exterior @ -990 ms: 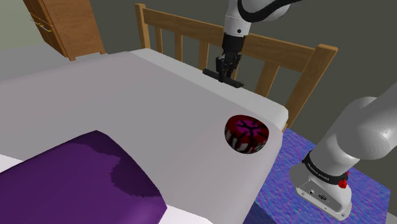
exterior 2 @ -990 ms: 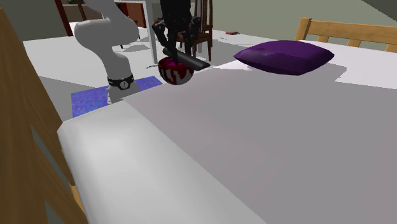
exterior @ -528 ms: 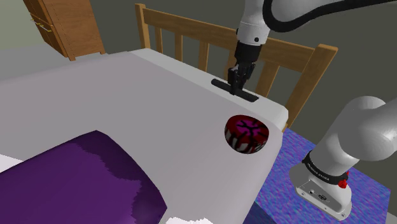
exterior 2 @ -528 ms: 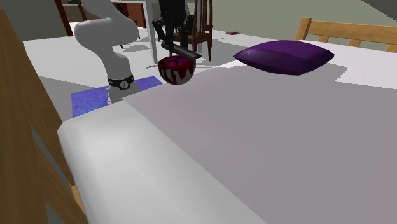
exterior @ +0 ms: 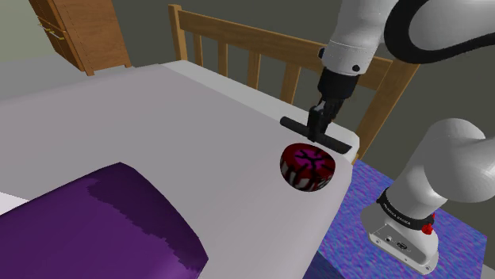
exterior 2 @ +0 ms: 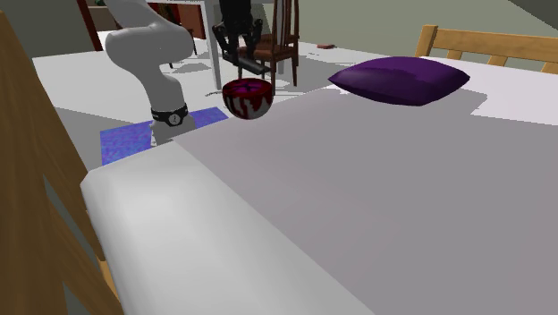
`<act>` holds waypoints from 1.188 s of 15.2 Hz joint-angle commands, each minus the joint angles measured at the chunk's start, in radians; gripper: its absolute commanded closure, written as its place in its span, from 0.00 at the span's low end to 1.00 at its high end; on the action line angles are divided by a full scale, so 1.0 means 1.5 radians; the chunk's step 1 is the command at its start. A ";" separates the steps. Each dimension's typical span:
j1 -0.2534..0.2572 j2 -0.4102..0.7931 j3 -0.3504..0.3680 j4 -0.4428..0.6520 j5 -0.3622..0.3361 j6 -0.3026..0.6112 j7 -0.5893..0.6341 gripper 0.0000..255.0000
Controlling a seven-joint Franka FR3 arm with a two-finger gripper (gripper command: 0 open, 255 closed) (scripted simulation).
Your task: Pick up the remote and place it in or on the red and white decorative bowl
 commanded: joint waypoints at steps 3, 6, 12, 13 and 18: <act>0.029 -0.053 0.025 -0.032 0.028 -0.017 0.034 1.00; 0.032 -0.051 0.032 -0.057 0.036 0.011 0.031 1.00; 0.039 -0.039 0.047 -0.105 0.052 0.069 0.025 1.00; 0.040 -0.035 0.051 -0.115 0.056 0.083 0.024 1.00; 0.040 -0.035 0.051 -0.115 0.056 0.083 0.024 1.00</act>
